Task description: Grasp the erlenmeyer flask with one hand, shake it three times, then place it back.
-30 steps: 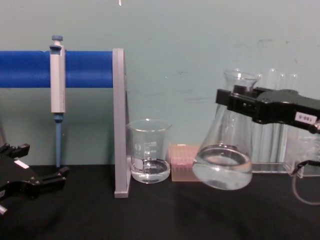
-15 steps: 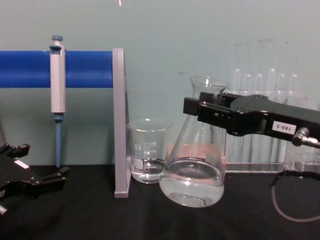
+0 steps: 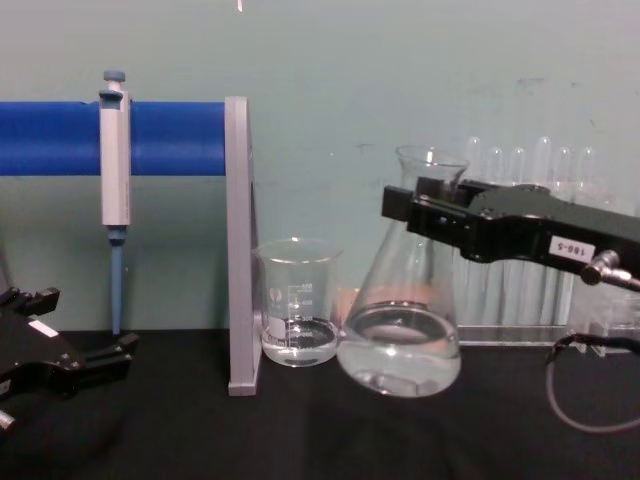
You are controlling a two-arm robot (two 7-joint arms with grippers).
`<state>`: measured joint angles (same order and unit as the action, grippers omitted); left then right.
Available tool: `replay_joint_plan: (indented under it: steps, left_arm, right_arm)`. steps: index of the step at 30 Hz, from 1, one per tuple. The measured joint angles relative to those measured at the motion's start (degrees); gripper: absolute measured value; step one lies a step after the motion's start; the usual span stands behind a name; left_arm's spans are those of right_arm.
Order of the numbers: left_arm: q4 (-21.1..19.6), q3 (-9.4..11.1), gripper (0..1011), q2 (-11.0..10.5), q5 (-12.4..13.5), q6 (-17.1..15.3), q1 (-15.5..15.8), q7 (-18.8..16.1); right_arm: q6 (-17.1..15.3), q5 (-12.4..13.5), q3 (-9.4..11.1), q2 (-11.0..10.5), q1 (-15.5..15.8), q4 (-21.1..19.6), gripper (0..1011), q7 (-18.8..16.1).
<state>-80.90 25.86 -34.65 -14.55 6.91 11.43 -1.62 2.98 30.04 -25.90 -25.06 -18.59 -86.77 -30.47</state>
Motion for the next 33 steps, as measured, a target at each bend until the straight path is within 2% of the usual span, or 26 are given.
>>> replay_joint_plan:
  steps: [7, 12, 13, 23, 33]
  left_arm:
    - [0.0, 0.0, 1001, 0.0, 0.0, 0.0, 0.0, 0.0]
    - [0.0, 0.0, 1001, 0.0, 0.0, 0.0, 0.0, 0.0]
    - [0.0, 0.0, 1001, 0.0, 0.0, 0.0, 0.0, 0.0]
    - [0.0, 0.0, 1001, 0.0, 0.0, 0.0, 0.0, 0.0]
    - [0.0, 0.0, 1001, 0.0, 0.0, 0.0, 0.0, 0.0]
  right_arm:
    - [0.1, -1.3, 1.9, 0.6, 1.1, -0.5, 450, 3.9]
    - [-0.2, -3.0, 4.5, 1.0, 2.2, -0.6, 450, 7.9]
    - [-0.2, -3.0, 4.5, 1.0, 2.2, -0.6, 450, 7.9]
    - [-1.3, -5.4, 9.8, 1.0, 4.4, -1.0, 450, 14.1]
    - [-2.9, -7.4, 14.0, 1.0, 6.4, -1.7, 450, 18.2]
